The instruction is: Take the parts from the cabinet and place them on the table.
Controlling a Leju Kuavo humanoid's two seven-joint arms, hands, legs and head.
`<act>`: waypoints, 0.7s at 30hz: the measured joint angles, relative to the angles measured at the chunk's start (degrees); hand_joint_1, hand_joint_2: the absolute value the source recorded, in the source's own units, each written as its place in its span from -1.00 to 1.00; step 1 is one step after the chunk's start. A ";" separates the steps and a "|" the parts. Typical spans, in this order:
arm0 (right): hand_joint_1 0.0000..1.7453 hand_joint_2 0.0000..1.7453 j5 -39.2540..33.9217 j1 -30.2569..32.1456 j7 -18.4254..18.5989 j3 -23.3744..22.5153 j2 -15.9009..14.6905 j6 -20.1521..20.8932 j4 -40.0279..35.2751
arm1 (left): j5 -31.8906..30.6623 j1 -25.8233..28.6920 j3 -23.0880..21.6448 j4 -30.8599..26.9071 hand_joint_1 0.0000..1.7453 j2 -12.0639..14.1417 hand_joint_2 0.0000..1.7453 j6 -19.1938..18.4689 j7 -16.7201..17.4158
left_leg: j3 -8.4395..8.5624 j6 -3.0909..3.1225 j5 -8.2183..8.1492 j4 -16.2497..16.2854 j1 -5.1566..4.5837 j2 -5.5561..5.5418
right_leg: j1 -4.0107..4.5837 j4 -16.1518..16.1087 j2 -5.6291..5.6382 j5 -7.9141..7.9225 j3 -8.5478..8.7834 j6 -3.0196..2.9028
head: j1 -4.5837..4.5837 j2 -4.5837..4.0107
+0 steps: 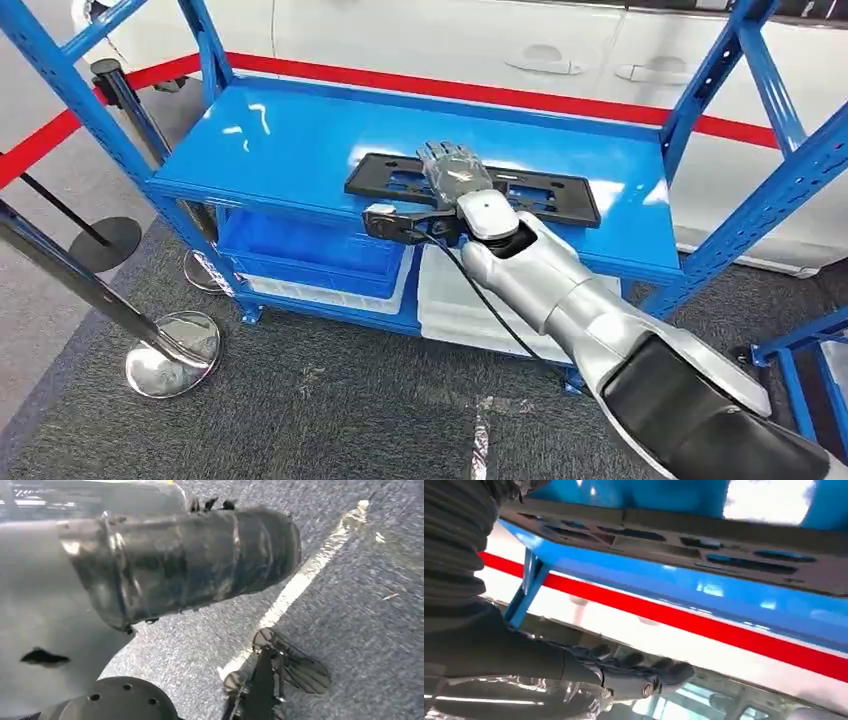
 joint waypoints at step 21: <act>-1.00 1.00 -0.24 2.10 -0.52 0.39 0.00 -0.05 1.38 | 0.87 0.14 0.00 0.00 -1.00 0.20 -1.00 0.92 0.39 | -1.82 -1.77 0.08 2.93 -0.43 -0.05 | 0.08 -15.97 0.43 6.52 8.85 -2.00 | -0.24 0.00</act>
